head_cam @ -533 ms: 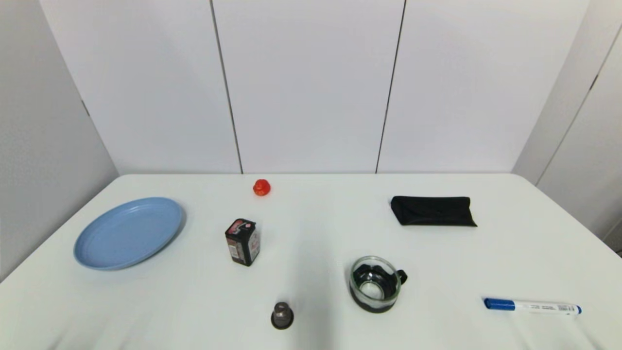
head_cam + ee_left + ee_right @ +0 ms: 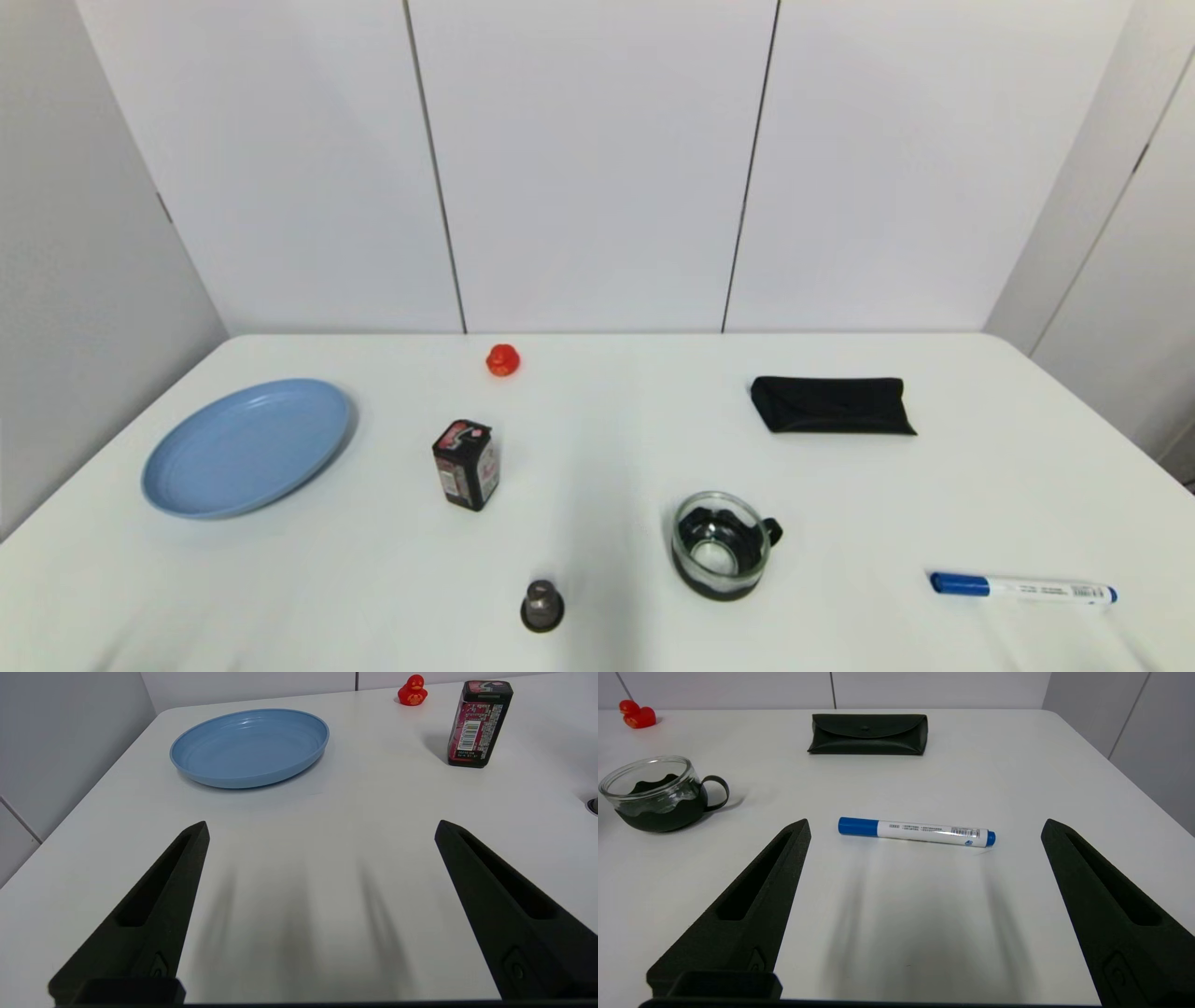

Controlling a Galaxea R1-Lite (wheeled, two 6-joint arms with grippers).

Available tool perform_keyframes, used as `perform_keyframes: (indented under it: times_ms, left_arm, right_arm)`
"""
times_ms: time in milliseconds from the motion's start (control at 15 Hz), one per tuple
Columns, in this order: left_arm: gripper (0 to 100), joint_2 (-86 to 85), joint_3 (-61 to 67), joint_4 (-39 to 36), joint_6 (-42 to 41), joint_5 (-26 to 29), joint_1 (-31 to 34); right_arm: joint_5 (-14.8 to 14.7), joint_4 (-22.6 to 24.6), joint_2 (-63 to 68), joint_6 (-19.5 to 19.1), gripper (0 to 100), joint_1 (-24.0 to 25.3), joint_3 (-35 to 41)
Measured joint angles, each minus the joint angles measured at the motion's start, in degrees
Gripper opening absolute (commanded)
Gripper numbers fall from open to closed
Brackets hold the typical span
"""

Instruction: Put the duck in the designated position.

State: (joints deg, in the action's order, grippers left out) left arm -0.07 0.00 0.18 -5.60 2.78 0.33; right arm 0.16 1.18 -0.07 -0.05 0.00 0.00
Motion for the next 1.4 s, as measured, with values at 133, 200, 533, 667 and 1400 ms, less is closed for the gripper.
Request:
perform_keyframes:
  times_ms: [133, 200, 533, 667, 1400]
  left_arm:
    - [100, 0.0, 0.0, 0.02, 0.09, -0.04, 0.0]
    - [100, 0.0, 0.0, -0.02, 0.59, -0.11, 0.0]
    - [100, 1.0, -1.27, 0.06, 1.91, -2.4, 0.0]
    - [100, 4.84, -4.85, 0.06, 1.49, -3.18, 0.0]
    - [100, 46.18, -56.2, 10.25, 1.69, -3.52, -2.94]
  right_arm:
    - [0.0, 0.0, 0.0, -0.02, 100, 0.0, 0.0]
    - [0.0, 0.0, 0.0, 0.0, 100, 0.0, 0.0]
    - [-0.02, 0.0, 0.0, -0.02, 100, 0.0, 0.0]
    - [-0.02, 0.0, 0.0, 0.0, 100, 0.0, 0.0]
    - [0.0, 0.0, 0.0, -0.02, 100, 0.0, 0.0]
